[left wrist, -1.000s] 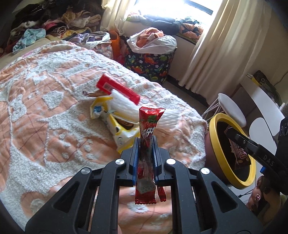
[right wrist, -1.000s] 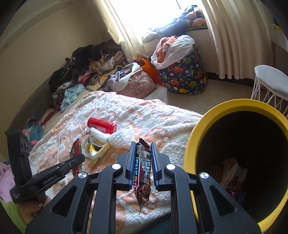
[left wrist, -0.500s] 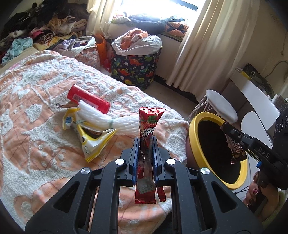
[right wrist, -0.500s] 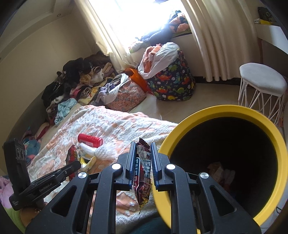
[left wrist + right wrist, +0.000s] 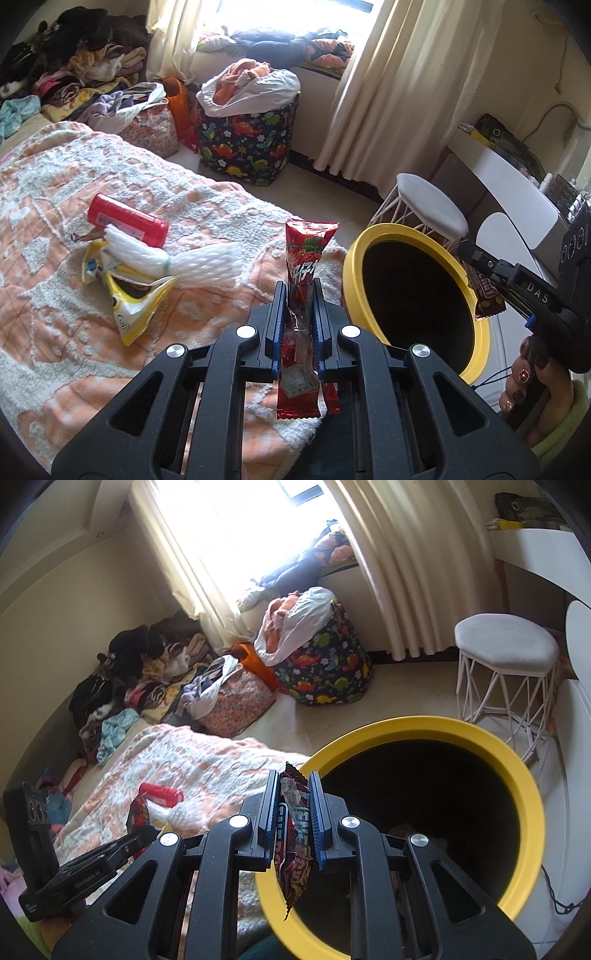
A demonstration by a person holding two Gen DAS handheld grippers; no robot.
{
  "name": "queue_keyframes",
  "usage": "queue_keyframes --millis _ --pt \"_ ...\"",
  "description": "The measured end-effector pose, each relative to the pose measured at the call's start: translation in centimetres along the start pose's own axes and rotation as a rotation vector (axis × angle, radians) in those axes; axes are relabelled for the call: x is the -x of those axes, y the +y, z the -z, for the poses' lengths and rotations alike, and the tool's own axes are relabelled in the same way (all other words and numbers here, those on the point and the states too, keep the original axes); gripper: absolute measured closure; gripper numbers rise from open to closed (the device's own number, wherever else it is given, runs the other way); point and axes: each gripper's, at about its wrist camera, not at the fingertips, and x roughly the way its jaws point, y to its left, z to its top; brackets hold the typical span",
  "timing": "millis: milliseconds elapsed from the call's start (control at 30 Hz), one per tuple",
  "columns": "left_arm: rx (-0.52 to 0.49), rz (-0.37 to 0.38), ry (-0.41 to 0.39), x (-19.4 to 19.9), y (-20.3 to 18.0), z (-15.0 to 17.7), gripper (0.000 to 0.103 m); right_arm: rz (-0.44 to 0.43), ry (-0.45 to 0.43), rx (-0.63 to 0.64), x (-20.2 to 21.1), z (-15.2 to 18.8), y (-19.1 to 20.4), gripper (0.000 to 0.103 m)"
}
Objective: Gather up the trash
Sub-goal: 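Carry the chocolate bar and red snack packet in both tools over the bin, then open both tools to drop the chocolate bar and red packet into the bin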
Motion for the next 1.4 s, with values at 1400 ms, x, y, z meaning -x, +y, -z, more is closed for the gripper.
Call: queue_keyframes --millis 1400 --pt "-0.221 0.158 0.115 -7.4 -10.6 0.6 0.065 0.073 -0.074 -0.212 1.6 -0.2 -9.5 0.058"
